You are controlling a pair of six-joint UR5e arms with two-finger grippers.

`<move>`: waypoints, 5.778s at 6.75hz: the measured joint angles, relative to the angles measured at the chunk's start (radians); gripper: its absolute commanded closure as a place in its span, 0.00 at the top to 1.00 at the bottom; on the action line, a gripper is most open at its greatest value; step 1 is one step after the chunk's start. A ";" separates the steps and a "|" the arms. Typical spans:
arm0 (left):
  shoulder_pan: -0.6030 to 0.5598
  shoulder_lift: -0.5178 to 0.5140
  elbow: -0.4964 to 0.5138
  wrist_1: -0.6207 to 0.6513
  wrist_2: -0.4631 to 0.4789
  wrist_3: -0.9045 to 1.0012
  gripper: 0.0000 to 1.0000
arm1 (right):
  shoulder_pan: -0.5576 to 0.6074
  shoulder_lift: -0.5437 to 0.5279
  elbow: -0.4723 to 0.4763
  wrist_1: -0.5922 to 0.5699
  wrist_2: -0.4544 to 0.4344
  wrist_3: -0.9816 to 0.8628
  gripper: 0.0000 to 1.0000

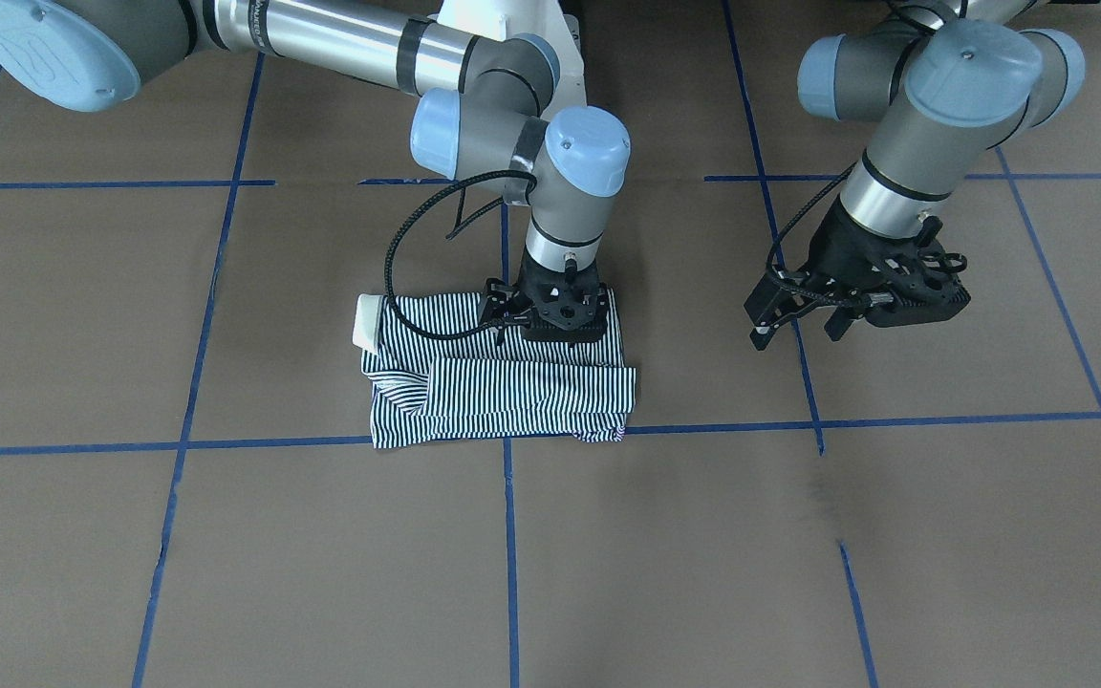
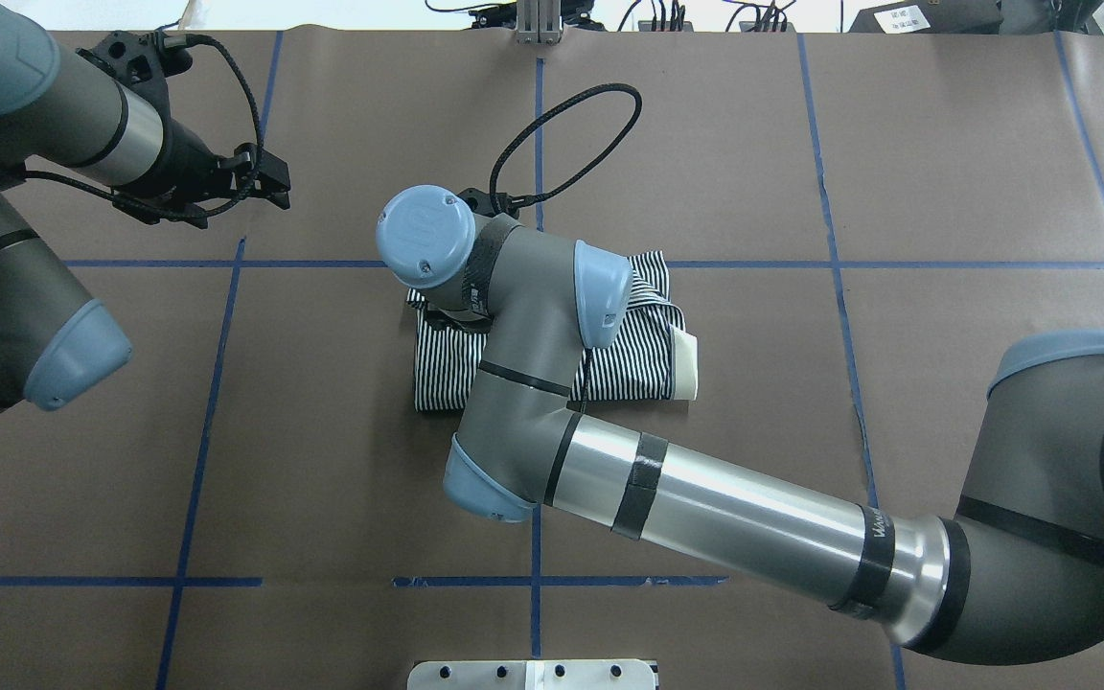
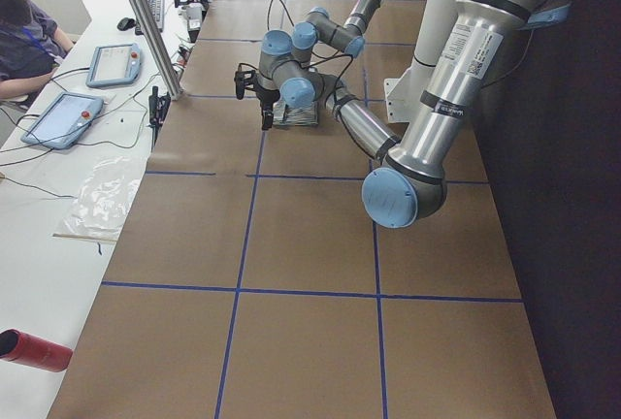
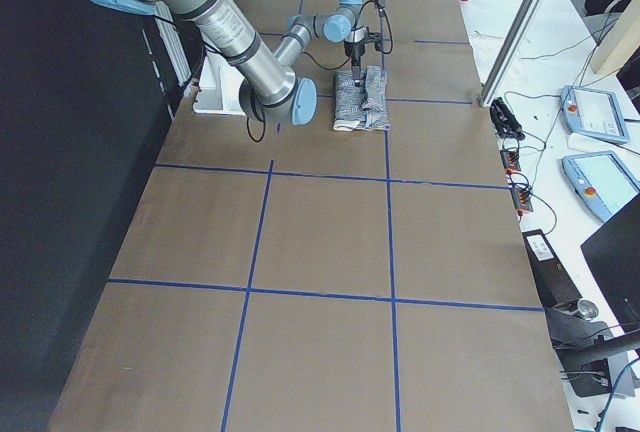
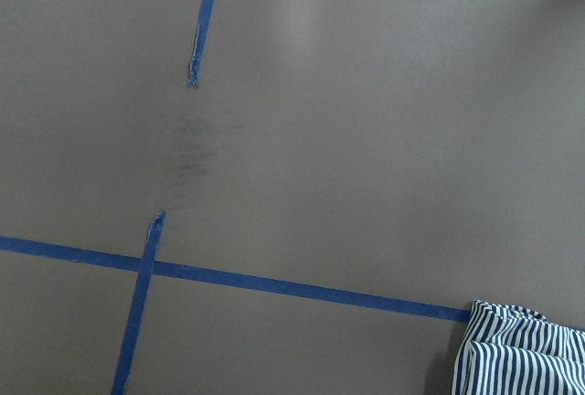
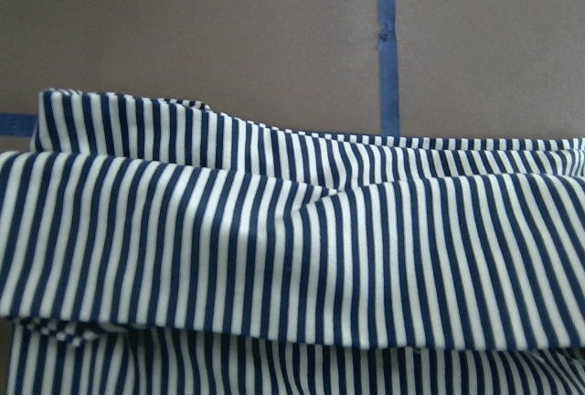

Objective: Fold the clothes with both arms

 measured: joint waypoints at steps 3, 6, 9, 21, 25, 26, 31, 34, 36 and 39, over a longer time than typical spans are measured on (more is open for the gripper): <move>-0.003 0.002 0.000 0.001 -0.002 -0.001 1.00 | 0.011 0.003 -0.041 0.015 -0.001 -0.059 1.00; -0.004 0.001 -0.001 0.001 -0.004 -0.007 1.00 | 0.086 0.006 -0.141 0.157 -0.003 -0.129 1.00; -0.016 0.000 -0.001 0.002 -0.004 -0.009 1.00 | 0.196 0.016 -0.244 0.288 -0.021 -0.247 1.00; 0.104 -0.225 0.312 -0.088 0.005 -0.130 1.00 | 0.839 -0.463 0.184 -0.039 0.542 -1.092 1.00; 0.203 -0.303 0.415 -0.161 0.075 -0.222 1.00 | 0.924 -0.578 0.211 -0.040 0.663 -1.149 1.00; 0.228 -0.303 0.412 -0.157 0.098 -0.222 1.00 | 0.926 -0.608 0.236 -0.040 0.666 -1.147 1.00; 0.299 -0.345 0.423 -0.011 0.196 -0.176 1.00 | 0.926 -0.655 0.291 -0.041 0.664 -1.131 1.00; 0.284 -0.396 0.504 0.002 0.274 -0.110 1.00 | 0.926 -0.655 0.292 -0.042 0.664 -1.131 1.00; 0.220 -0.418 0.575 -0.049 0.289 -0.053 1.00 | 0.926 -0.657 0.293 -0.042 0.664 -1.131 1.00; 0.119 -0.431 0.665 -0.142 0.268 0.035 1.00 | 0.926 -0.660 0.295 -0.042 0.662 -1.131 1.00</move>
